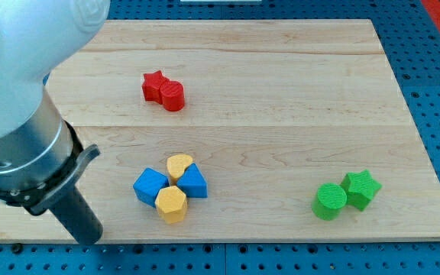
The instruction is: Push the blue triangle towards the top right of the board
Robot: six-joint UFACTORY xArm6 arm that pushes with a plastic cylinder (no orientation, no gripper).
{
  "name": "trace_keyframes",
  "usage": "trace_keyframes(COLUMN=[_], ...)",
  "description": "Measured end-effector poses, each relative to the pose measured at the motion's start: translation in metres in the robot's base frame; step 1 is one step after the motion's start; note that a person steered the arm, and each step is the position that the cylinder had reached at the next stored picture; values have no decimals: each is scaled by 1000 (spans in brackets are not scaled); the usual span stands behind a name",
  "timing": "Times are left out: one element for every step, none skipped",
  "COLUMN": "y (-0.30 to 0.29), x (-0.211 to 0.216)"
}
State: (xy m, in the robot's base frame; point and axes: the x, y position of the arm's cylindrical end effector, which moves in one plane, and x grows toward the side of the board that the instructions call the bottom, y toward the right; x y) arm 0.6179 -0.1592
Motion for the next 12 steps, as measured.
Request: trace_keyframes(y=[15, 30, 40, 50, 75, 101, 93, 87, 87, 92, 114, 147], x=[0, 1, 1, 0, 1, 0, -11, -31, -43, -48, -64, -75])
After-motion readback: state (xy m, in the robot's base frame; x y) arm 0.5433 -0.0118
